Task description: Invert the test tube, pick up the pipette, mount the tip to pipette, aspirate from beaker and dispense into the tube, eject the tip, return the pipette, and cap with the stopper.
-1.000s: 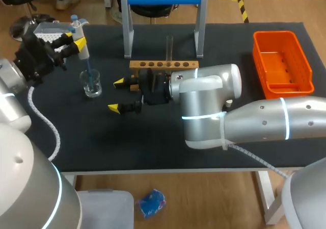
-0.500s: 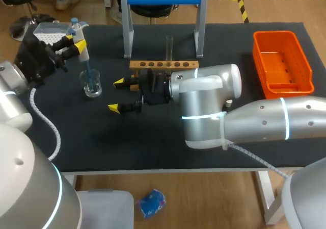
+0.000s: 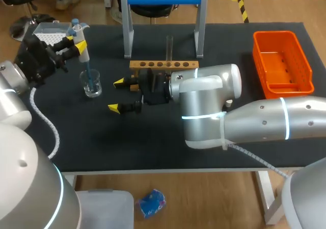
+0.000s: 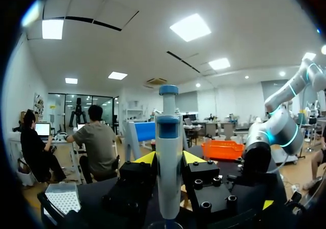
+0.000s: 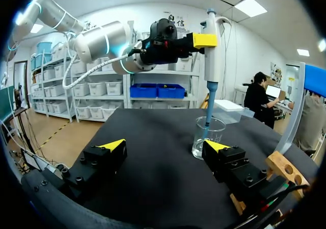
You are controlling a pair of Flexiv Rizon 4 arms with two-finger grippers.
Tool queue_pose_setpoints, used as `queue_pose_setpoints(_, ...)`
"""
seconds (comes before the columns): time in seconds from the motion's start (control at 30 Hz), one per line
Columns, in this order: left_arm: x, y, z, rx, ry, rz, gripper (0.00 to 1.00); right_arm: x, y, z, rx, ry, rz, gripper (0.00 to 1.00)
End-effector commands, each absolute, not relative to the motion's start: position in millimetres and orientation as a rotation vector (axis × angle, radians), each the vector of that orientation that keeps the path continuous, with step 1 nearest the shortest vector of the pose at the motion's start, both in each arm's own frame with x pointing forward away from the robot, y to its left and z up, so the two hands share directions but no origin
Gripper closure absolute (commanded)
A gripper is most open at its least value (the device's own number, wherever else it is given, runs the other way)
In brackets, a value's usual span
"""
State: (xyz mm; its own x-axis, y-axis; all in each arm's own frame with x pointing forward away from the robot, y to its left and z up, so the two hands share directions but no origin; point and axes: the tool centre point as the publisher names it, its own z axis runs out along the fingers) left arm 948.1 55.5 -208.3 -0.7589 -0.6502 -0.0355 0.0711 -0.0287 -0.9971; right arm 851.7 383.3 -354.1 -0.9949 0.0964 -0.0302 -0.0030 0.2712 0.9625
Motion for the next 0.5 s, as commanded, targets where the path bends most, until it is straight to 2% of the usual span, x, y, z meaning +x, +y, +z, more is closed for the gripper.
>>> queue_pose_setpoints(0.03,948.7,56.5,-209.4,-0.603,1.74,-1.844,1.0,851.3,384.0,-355.2,0.093,2.433,1.846,0.0)
queue_pose_setpoints(0.23,948.7,56.5,-209.4,-0.603,1.74,-1.844,1.0,851.3,384.0,-355.2,0.093,2.433,1.846,0.0)
queue_pose_setpoints(0.5,948.7,56.5,-209.4,-0.603,1.74,-1.844,1.0,857.6,368.8,-313.7,0.05,2.442,1.879,0.0)
